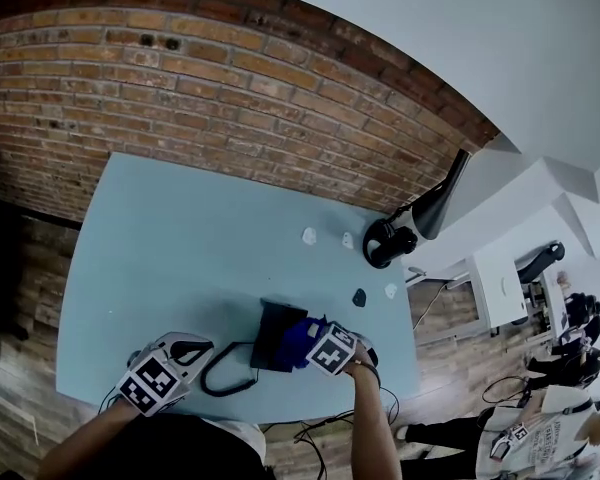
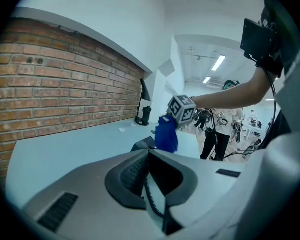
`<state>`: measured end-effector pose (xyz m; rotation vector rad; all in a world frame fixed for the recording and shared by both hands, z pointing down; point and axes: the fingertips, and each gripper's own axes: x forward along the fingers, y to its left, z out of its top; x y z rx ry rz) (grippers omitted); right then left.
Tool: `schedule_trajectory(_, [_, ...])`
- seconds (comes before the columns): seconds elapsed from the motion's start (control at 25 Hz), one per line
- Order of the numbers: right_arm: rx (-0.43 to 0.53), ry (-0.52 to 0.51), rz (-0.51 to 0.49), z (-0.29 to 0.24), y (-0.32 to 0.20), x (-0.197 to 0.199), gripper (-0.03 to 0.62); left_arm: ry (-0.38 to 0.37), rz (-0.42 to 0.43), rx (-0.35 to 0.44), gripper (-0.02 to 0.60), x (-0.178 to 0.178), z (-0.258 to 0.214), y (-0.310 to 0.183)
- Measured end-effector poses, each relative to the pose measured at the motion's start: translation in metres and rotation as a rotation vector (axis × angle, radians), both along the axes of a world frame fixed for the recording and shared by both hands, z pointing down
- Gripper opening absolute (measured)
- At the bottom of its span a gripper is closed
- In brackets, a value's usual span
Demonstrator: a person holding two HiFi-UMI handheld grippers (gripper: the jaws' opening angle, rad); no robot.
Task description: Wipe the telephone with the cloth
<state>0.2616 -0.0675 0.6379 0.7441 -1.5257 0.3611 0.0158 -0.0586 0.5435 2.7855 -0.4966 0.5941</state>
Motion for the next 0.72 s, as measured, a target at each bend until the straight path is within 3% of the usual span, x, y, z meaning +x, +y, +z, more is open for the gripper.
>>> schedule_trajectory(0.12, [0.51, 0.356, 0.06, -0.075, -0.082, 0.051, 0.08, -0.002, -0.007, -0.002, -0.009, 0.0, -0.001, -0.002])
schedule_trajectory(0.2, [0.669, 0.586, 0.026, -0.101, -0.099, 0.063, 0.08, -0.007, -0.012, -0.007, -0.009, -0.001, 0.001, -0.004])
schedule_trajectory(0.28, [0.638, 0.656, -0.019, -0.079, -0.096, 0.058, 0.08, -0.012, -0.017, -0.011, -0.009, -0.003, 0.003, -0.005])
schedule_trajectory(0.44, [0.34, 0.573, -0.202, 0.035, -0.046, 0.023, 0.079, -0.016, -0.019, -0.017, -0.009, -0.004, 0.004, -0.005])
schedule_trajectory(0.6, [0.312, 0.5, -0.152, 0.052, -0.029, 0.017, 0.078, -0.019, -0.016, -0.022, -0.009, -0.005, 0.005, -0.007])
schedule_trajectory(0.72, [0.264, 0.507, -0.21, 0.054, -0.027, 0.014, 0.086, -0.025, -0.001, -0.026, -0.009, -0.003, 0.008, -0.004])
